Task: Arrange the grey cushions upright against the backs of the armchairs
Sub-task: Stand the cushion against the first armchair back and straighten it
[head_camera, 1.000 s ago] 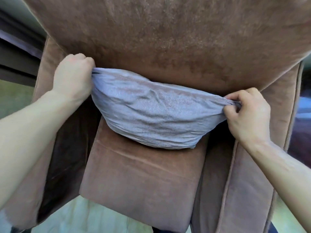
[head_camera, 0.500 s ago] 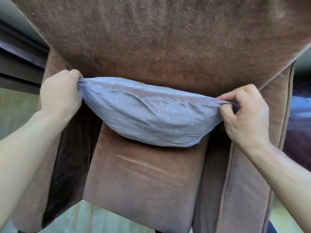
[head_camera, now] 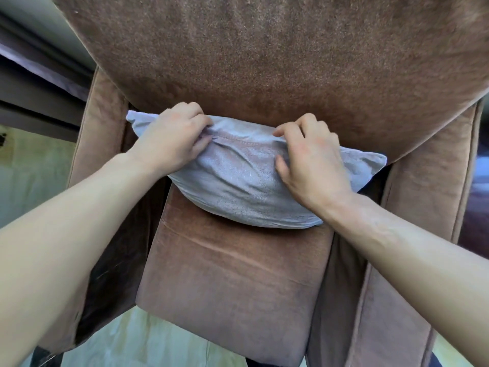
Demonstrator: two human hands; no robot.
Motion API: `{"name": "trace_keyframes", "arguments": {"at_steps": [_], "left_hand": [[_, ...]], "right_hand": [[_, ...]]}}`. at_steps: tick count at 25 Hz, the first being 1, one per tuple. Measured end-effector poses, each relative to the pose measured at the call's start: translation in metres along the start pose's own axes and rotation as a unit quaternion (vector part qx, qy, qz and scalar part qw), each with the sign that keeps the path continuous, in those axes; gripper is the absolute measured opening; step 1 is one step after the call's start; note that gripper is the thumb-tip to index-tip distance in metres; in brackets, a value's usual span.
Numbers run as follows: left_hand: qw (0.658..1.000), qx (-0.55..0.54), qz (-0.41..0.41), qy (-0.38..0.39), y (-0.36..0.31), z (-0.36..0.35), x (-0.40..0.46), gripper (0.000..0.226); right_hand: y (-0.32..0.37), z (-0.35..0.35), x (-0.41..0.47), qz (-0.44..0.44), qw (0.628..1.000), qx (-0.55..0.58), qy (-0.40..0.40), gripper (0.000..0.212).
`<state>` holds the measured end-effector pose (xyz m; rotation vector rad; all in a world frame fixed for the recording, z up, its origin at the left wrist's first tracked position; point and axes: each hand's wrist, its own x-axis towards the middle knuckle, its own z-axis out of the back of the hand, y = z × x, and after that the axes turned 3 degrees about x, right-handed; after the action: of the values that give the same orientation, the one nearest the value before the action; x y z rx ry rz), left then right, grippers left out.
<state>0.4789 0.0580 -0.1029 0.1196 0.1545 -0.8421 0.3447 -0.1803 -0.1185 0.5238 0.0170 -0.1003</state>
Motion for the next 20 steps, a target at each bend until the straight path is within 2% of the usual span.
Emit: {"name": "trace_keyframes", "arguments": {"at_steps": [2, 4, 6, 8, 10, 13, 16, 20], "left_hand": [[1.000, -0.017, 0.006, -0.012, 0.004, -0.002, -0.004, 0.043], [0.998, -0.034, 0.020, -0.052, 0.006, -0.001, -0.005, 0.033], [0.995, 0.007, 0.017, -0.099, 0.007, 0.002, -0.007, 0.021], [0.991, 0.051, -0.003, -0.120, 0.014, 0.000, -0.015, 0.017], [0.991, 0.069, 0.003, -0.114, 0.020, -0.003, -0.021, 0.020], [0.996, 0.055, 0.049, -0.058, 0.033, -0.008, -0.034, 0.026], [0.996, 0.057, 0.062, -0.011, 0.047, -0.005, -0.048, 0.035], [0.993, 0.063, 0.103, -0.012, 0.056, 0.014, -0.048, 0.017]], "right_hand": [[-0.006, -0.005, 0.006, -0.018, 1.000, -0.010, 0.013, 0.020], [-0.013, -0.004, 0.005, -0.009, 0.998, 0.055, -0.009, 0.011], [-0.016, 0.000, 0.001, 0.018, 0.992, 0.115, -0.050, 0.008], [-0.010, 0.001, -0.003, 0.050, 0.988, 0.128, -0.066, 0.008], [-0.006, -0.002, -0.004, 0.069, 0.987, 0.132, -0.060, 0.008], [-0.017, -0.003, -0.002, 0.036, 0.991, 0.124, -0.036, 0.007], [-0.038, 0.005, -0.009, 0.016, 0.991, 0.123, -0.050, 0.016], [-0.063, 0.018, -0.026, -0.044, 0.992, 0.099, -0.066, 0.023]]}}
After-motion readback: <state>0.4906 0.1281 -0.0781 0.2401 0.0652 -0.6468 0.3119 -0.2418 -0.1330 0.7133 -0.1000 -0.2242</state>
